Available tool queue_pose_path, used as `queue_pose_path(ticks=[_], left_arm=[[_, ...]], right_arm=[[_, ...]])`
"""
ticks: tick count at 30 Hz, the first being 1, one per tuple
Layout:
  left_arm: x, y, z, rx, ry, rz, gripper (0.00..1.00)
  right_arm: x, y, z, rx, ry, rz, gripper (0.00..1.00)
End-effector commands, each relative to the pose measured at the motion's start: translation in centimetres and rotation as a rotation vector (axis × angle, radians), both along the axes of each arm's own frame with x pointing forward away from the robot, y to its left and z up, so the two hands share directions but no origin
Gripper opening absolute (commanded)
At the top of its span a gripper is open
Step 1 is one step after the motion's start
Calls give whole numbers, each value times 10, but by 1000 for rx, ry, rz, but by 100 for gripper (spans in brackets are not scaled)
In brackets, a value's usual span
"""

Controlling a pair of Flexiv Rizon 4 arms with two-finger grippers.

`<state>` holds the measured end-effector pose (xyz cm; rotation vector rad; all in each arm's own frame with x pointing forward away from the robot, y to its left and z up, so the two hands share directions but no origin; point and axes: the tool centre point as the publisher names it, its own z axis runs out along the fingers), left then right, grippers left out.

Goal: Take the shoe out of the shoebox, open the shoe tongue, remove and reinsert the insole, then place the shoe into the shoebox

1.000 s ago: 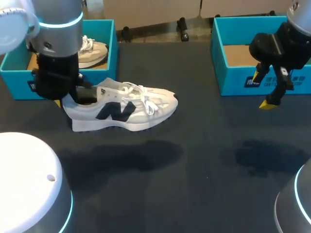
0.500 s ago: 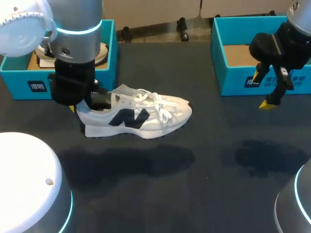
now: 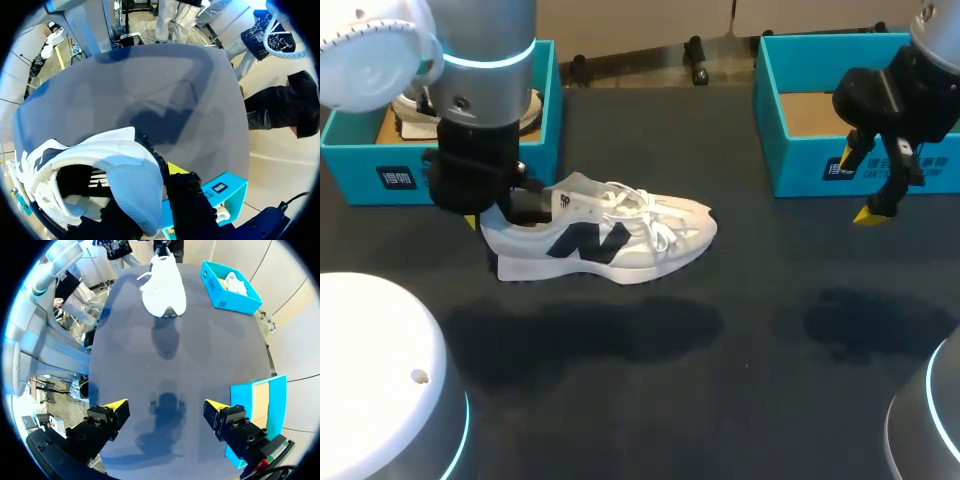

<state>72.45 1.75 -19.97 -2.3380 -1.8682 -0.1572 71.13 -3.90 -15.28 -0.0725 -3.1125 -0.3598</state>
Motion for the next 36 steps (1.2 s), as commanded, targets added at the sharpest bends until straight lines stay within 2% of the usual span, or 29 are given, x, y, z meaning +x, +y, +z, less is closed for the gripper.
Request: queue_pose_path(ticks=[1, 10, 20, 36], left_arm=[[-1, -6, -3, -4, -4, 19, 0], [5, -29, -14, -7, -40, 23, 0], [18, -39, -51, -1, -35, 44, 0], [13, -58, -116, 9, -69, 17, 0]], right_arm=[[2, 1, -1, -3, 3, -1, 100], [2, 1, -1, -3, 3, -1, 100], [2, 1, -1, -3, 3, -1, 100], [2, 1, -1, -3, 3, -1, 100]])
